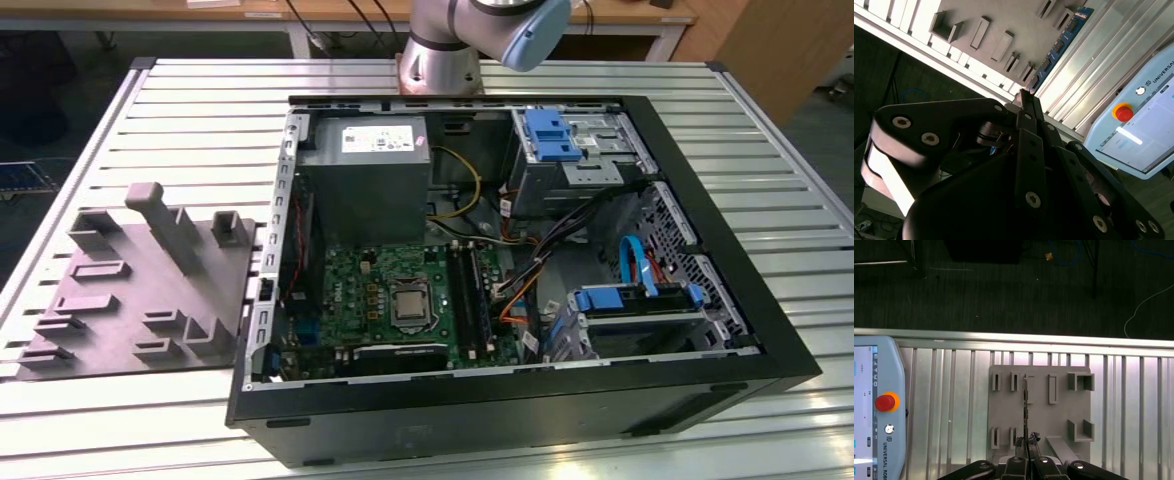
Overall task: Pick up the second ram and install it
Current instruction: 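Pick up the second ram and move it above second insertion slot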
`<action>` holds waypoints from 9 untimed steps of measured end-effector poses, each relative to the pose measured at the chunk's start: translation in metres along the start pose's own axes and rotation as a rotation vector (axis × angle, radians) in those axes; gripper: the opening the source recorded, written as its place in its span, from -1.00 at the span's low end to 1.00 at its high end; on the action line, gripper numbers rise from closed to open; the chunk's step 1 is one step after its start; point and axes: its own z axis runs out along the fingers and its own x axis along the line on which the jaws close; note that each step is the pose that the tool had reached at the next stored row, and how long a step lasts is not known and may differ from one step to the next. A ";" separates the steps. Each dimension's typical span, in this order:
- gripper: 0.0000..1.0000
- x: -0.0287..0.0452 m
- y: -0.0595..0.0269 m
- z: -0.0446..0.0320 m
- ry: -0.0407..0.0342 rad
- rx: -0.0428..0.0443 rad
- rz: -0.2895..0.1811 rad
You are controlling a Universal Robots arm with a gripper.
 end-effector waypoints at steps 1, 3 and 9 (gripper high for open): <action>-0.76 0.0000 0.0000 0.0000 0.0000 0.0000 0.000; -0.76 0.0000 0.0000 -0.0001 0.0000 0.0000 0.000; -0.76 0.0002 -0.0093 -0.0005 0.0000 -0.0007 0.000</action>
